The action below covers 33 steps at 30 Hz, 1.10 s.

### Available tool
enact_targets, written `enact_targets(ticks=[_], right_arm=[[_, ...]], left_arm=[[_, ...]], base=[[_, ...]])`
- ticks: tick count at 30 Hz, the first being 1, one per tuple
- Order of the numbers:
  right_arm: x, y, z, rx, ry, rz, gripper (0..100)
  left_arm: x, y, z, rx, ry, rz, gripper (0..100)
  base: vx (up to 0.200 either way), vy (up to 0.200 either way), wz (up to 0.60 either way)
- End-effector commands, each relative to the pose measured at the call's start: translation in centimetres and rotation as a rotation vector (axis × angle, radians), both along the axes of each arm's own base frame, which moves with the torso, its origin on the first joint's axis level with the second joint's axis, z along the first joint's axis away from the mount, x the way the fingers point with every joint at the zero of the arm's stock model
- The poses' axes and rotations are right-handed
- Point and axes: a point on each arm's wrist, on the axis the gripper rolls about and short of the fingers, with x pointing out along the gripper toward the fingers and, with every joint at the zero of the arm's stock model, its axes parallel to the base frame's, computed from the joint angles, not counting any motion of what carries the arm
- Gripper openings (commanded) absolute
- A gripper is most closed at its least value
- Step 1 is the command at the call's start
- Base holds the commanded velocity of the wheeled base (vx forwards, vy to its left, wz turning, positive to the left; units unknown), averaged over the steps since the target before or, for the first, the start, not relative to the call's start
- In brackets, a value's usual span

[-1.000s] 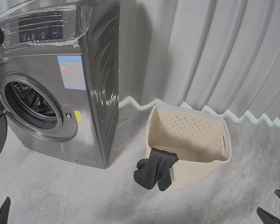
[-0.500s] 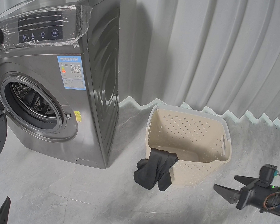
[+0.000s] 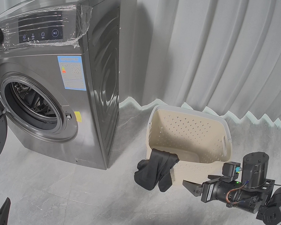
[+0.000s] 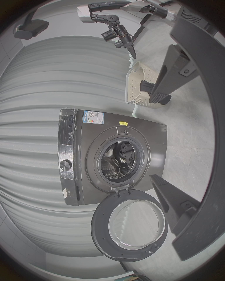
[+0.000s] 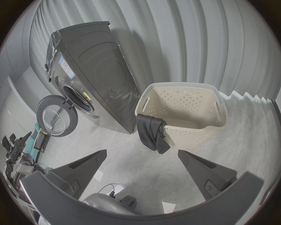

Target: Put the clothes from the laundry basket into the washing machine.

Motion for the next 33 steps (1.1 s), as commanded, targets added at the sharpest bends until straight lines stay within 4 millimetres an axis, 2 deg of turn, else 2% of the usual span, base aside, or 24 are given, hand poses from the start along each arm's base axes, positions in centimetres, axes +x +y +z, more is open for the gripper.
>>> enact_targets(ticks=[1,6,11,15,20,28,33], right_arm=[[0.9,0.7,-1.2,-0.020,0.030,0.002,100],[1.3,1.2,-1.9,-0.027,0.048,0.002,100],[2.2,2.1,-3.8,-0.046,0.109,-0.033,100],[3.1,3.2,-4.3,-0.005,0.095,-0.052,100],[4.6,4.3,-6.1,-0.005,0.123,-0.060,100],[6.5,5.7,-7.7,-0.002,0.136,-0.095,100],[7.8,6.7,-9.7,-0.019,0.153,-0.115,100]], left_arm=[[0.0,0.0,-0.5,-0.001,0.000,0.000,100],[0.0,0.0,-0.5,-0.001,0.000,0.000,100],[0.0,0.0,-0.5,-0.001,0.000,0.000,100],[0.0,0.0,-0.5,-0.001,0.000,0.000,100],[0.0,0.0,-0.5,-0.001,0.000,0.000,100],[0.0,0.0,-0.5,-0.001,0.000,0.000,100],[0.0,0.0,-0.5,-0.001,0.000,0.000,100]], base=[[0.000,0.000,0.00],[0.000,0.000,0.00],[0.120,0.000,0.00],[0.000,0.000,0.00],[0.000,0.000,0.00],[0.000,0.000,0.00],[0.000,0.000,0.00]])
